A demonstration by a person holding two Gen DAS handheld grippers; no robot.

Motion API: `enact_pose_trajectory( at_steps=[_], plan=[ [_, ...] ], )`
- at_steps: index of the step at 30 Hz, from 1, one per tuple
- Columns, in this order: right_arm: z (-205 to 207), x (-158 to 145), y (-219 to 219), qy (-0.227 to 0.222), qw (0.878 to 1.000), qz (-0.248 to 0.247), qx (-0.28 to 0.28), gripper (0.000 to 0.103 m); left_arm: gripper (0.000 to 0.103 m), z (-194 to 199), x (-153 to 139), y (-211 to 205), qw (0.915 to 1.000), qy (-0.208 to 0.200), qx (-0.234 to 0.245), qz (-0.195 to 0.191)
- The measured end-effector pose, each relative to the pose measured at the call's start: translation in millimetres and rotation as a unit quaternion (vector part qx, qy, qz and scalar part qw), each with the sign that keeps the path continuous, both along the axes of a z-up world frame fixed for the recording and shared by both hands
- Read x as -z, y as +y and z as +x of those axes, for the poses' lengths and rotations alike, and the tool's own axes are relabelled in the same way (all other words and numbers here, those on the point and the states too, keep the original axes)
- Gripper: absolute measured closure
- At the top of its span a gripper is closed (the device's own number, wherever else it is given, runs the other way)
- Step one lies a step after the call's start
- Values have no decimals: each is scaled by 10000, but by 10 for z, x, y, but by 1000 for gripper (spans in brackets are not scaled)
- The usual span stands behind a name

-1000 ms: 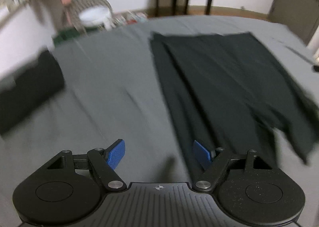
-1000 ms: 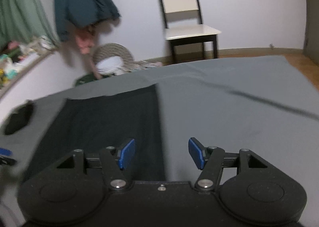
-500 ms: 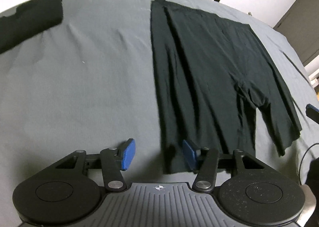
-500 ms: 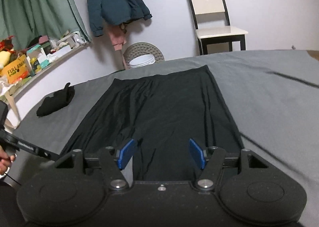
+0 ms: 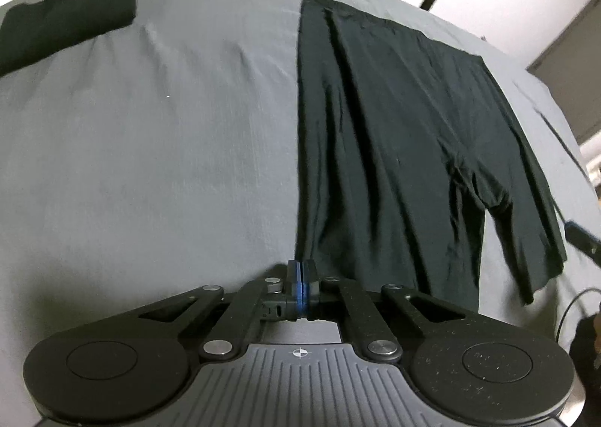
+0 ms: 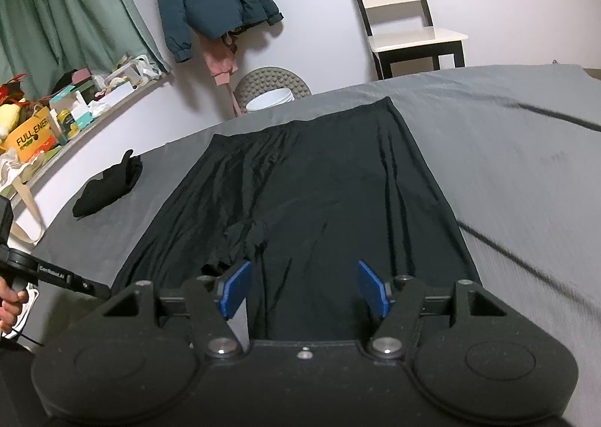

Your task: Fold clothes

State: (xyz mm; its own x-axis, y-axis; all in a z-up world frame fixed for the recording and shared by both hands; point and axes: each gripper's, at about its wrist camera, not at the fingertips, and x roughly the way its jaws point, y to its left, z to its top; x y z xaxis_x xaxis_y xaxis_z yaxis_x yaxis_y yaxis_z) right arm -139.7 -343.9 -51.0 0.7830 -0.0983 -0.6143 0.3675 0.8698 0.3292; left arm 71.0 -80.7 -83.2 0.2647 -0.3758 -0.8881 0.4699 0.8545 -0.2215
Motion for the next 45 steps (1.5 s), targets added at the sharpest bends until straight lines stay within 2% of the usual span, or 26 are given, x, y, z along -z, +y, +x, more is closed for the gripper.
enact_pose_trajectory(
  at_steps=[5, 10, 14, 16, 21, 25, 26, 29, 32, 33, 36, 38, 42, 45],
  plan=[
    [11, 4, 19, 31, 10000, -18, -70, 40, 103, 115, -45, 124, 9990, -188, -212, 356],
    [39, 16, 53, 76, 9998, -40, -171, 40, 103, 154, -85, 225, 9990, -129, -239, 344],
    [59, 31, 75, 134, 9997, -45, -209, 39, 103, 136, -95, 251, 9995, 78, -260, -155],
    [62, 36, 84, 155, 9996, -52, -218, 39, 102, 146, -72, 213, 9995, 156, -153, -206],
    [63, 44, 75, 179, 9996, -53, -213, 38, 92, 124, -25, 125, 9996, 99, 175, -192],
    [68, 63, 69, 212, 9995, -35, -217, 38, 61, 120, -11, 127, 9990, -32, 376, -254],
    [69, 67, 68, 220, 9995, -29, -224, 38, 61, 125, -2, 135, 9990, -75, 396, -205],
    [75, 73, 61, 222, 9995, -11, -234, 38, 61, 172, 25, 178, 9989, 55, 324, -334],
    [84, 77, 56, 233, 9995, 7, -233, 37, 62, 164, 44, 154, 9978, 133, 463, -465],
    [87, 83, 52, 241, 9994, 13, -235, 37, 65, 150, 55, 129, 9979, 115, 490, -399],
    [97, 87, 50, 259, 9994, 28, -240, 37, 83, 128, 71, 72, 9989, 9, 448, -143],
    [97, 86, 49, 261, 9994, 31, -243, 36, 100, 129, 62, 86, 9993, -6, 369, -88],
    [104, 84, 43, 264, 9994, 39, -231, 36, 102, 77, 4, 124, 9989, 62, 275, -366],
    [107, 86, 33, 279, 9994, 47, -219, 36, 103, 38, -72, 177, 9991, -121, 66, -390]
  ],
)
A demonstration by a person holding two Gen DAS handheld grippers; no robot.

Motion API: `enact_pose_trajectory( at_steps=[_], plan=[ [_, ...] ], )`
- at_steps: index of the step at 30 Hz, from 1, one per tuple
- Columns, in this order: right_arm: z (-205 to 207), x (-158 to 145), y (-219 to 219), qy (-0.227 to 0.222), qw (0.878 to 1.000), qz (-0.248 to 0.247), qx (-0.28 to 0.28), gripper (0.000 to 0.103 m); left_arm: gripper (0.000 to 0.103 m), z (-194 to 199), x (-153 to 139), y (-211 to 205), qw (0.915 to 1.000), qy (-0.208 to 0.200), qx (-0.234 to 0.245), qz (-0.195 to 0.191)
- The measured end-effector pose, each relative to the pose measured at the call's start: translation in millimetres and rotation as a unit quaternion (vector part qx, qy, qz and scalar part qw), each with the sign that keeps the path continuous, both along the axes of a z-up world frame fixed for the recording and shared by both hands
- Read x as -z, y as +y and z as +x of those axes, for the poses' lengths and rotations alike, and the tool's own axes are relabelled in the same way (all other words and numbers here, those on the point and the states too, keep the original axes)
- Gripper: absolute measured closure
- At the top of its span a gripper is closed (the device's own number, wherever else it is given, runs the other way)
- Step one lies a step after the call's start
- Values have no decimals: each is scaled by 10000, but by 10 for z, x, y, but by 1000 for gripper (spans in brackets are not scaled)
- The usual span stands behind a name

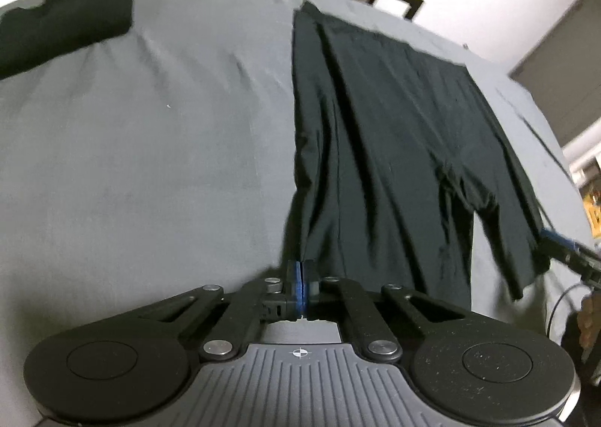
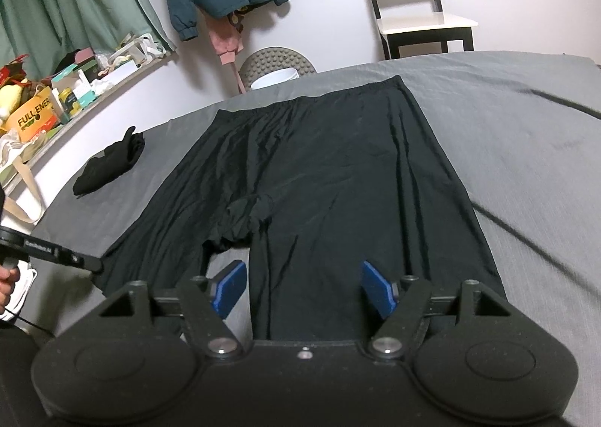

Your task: Fold clothes

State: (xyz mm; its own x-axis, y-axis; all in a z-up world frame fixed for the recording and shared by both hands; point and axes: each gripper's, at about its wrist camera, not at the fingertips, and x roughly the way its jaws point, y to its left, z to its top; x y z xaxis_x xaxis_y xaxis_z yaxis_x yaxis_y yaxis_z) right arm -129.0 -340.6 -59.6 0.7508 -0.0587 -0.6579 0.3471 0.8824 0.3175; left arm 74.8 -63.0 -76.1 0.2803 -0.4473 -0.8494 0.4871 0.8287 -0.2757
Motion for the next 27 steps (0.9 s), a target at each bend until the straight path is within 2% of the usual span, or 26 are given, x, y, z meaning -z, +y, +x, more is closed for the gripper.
enact_pose_trajectory(
  at_steps=[3, 9, 14, 20, 25, 27],
  plan=[
    [-6, -2, -3, -3, 10000, -8, -2, 36, 103, 14, -83, 90, 9993, -204, -286, 96],
    [-6, -8, -7, -7, 10000, -24, -39, 35, 103, 43, -40, 219, 9988, -46, -433, 218],
    [-25, -114, -48, -38, 9997, -187, -165, 32, 103, 18, 34, 237, 9974, 116, -703, -46],
    [-153, -482, -298, -180, 9972, -720, 14, 27, 103, -54, 138, 372, 9889, 193, -1262, -766],
    [-279, -973, -525, -220, 9965, -791, 180, 26, 103, -14, 175, 471, 9838, 205, -1510, -946],
    [-334, -1276, -562, -372, 9962, -761, 219, 19, 103, -22, 167, 472, 9826, 192, -1543, -1015]
  ],
)
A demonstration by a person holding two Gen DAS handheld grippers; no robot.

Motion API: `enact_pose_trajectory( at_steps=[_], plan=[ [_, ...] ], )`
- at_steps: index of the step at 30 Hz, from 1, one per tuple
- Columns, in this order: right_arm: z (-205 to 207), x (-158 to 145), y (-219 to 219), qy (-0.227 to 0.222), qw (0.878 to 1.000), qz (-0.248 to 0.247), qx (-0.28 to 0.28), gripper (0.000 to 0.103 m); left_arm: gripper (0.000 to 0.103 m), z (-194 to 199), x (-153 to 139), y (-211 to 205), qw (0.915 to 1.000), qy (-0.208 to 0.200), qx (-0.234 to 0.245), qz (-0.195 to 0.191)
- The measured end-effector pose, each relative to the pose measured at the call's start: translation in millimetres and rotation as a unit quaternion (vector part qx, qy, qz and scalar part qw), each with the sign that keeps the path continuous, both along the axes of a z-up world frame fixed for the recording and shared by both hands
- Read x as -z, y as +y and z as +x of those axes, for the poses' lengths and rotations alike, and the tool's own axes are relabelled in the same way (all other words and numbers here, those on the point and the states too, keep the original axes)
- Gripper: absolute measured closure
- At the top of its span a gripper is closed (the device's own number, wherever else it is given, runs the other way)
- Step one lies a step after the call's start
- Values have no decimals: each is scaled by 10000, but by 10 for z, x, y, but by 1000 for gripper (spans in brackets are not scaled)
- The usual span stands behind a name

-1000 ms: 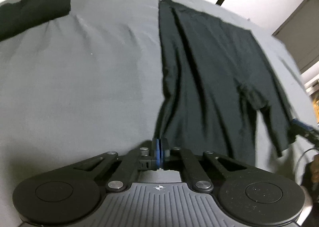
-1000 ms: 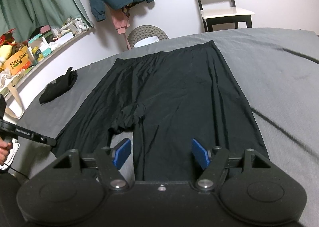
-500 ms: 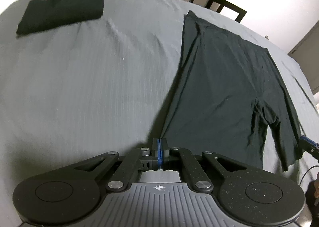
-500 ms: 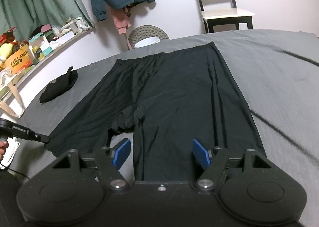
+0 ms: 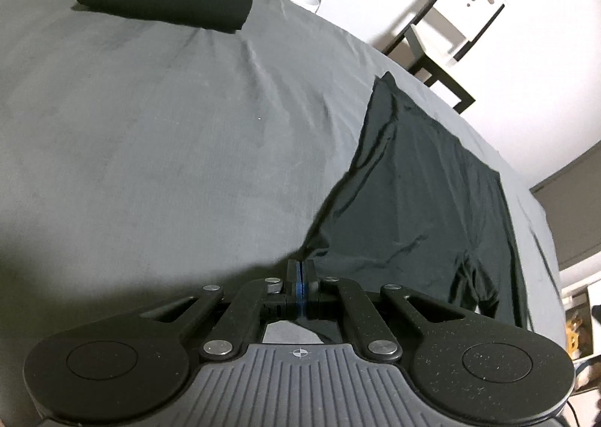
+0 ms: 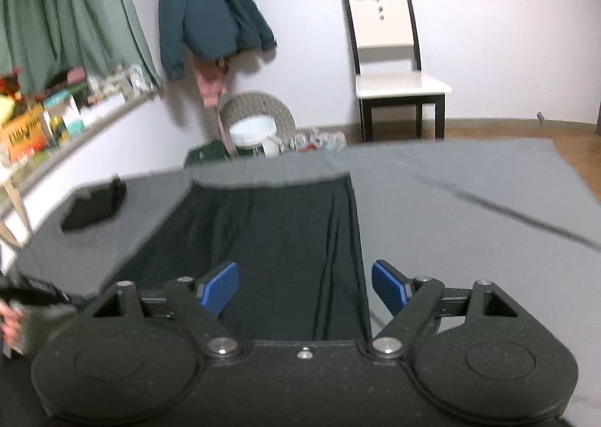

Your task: Fold clothes

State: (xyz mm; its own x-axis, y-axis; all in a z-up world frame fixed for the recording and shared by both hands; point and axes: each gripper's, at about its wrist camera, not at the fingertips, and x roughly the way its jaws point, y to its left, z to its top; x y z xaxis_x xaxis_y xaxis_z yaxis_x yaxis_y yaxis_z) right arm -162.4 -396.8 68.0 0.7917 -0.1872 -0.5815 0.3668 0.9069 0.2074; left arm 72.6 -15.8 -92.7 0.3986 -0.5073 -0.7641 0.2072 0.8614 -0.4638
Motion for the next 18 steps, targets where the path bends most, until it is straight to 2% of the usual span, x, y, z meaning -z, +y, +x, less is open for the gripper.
enact_pose_trajectory(
  at_steps=[3, 7, 9, 11, 14, 16, 18],
  plan=[
    [-56, -437, 31, -254, 9997, 1, -12, 11, 103, -14, -19, -17, 9999, -113, -36, -73],
    [73, -983, 209, -474, 9984, 106, -303, 9, 103, -49, 23, -49, 9996, -258, 22, -146],
    [249, -1209, 349, -532, 9965, 331, -550, 9, 103, -54, 22, -43, 9992, -331, 126, -170],
    [499, -1388, 502, -521, 9927, 712, -823, 11, 103, -20, 43, 5, 9986, -321, 114, -416],
    [1010, -1519, 779, -371, 9867, 1047, -1190, 20, 103, 5, 92, 88, 9970, -291, 48, -716],
    [1410, -1497, 996, -206, 9865, 941, -1323, 26, 103, 13, 125, 134, 9957, -262, -11, -890],
    [1853, -1348, 1196, 55, 9876, 807, -1349, 36, 103, 18, 139, 173, 9947, -277, -107, -988]
  ],
)
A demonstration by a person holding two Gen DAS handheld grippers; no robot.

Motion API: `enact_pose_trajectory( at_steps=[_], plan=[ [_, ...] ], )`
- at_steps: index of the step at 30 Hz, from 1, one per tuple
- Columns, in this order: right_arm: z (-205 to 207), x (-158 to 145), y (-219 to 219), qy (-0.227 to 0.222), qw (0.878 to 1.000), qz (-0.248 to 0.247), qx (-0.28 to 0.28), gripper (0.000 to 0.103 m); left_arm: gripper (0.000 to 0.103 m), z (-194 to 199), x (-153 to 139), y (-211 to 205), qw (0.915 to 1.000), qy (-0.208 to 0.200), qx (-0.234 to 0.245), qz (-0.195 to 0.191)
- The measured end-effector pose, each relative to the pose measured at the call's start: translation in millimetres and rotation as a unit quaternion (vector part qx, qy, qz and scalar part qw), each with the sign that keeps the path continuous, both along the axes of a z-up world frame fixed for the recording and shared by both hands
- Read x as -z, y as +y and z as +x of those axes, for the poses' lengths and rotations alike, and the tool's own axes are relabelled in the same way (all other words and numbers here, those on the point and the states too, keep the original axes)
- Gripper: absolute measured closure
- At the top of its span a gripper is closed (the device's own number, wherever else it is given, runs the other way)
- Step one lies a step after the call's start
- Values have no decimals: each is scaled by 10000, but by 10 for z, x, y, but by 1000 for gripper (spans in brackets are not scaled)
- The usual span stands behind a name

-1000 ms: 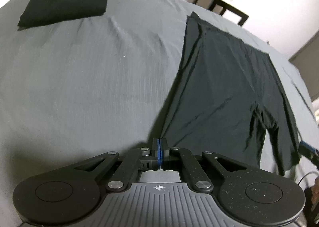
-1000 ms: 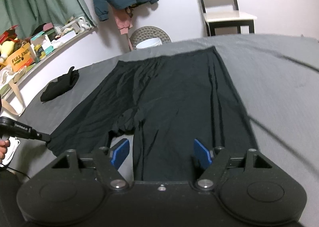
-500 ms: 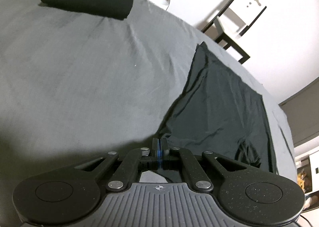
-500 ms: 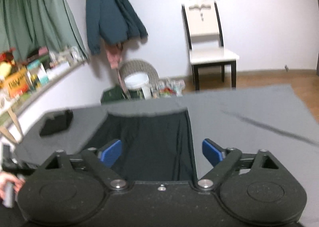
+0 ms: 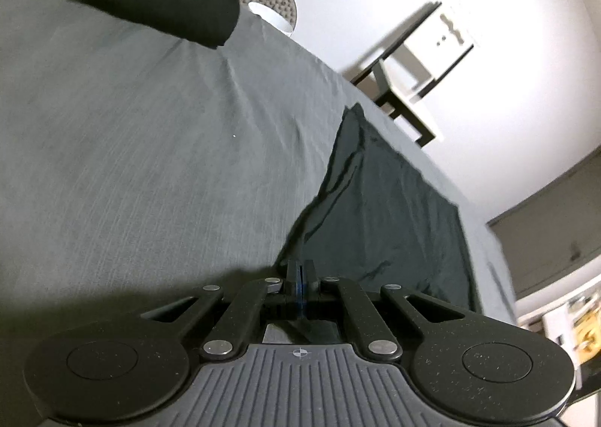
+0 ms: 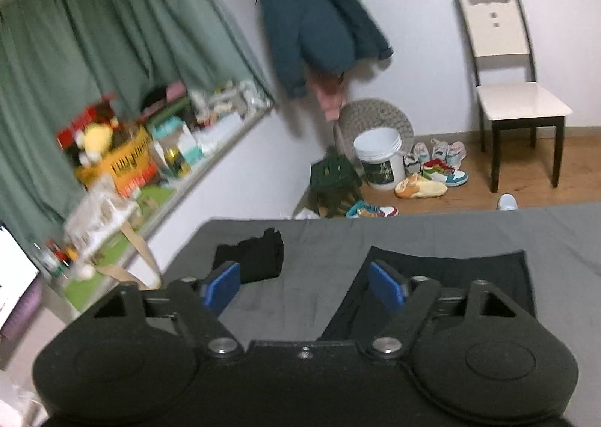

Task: Fold clothes
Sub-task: 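Grasp the other waistband corner with the right gripper and lift while the left gripper holds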

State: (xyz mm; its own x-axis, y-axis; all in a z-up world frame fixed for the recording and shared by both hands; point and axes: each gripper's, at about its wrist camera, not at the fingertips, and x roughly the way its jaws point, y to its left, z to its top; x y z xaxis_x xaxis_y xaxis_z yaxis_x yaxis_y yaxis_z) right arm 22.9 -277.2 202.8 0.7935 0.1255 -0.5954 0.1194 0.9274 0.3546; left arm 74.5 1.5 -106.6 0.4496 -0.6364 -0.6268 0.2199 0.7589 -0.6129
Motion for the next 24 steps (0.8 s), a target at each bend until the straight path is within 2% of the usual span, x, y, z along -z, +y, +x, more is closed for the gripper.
enact_pose_trajectory(
  at_steps=[3, 6, 11, 13, 15, 20, 24],
  plan=[
    [619, 382, 169, 455, 9989, -106, 88, 47, 103, -3, 13, 30, 9999, -36, -92, -116],
    [1231, 857, 239, 1002, 9944, -140, 295, 51, 103, -2, 23, 39, 9998, -86, -95, -177],
    [1957, 1585, 280, 1701, 9836, -218, 564, 61, 103, 47, 87, 47, 9995, -62, -97, -298],
    [2154, 1783, 259, 1924, 9783, -289, 714, 61, 103, 61, 106, 41, 9995, -47, -80, -294],
    [2359, 1981, 235, 2104, 9733, -359, 850, 61, 103, 78, 131, 28, 9998, -3, -58, -169],
    [2691, 2340, 104, 2367, 9644, -385, 1112, 61, 103, 97, 143, -75, 9984, 189, 33, 528],
    [2880, 2489, 85, 2485, 9594, -643, 1165, 61, 103, 74, 115, -109, 9973, 128, 167, 708]
  ],
)
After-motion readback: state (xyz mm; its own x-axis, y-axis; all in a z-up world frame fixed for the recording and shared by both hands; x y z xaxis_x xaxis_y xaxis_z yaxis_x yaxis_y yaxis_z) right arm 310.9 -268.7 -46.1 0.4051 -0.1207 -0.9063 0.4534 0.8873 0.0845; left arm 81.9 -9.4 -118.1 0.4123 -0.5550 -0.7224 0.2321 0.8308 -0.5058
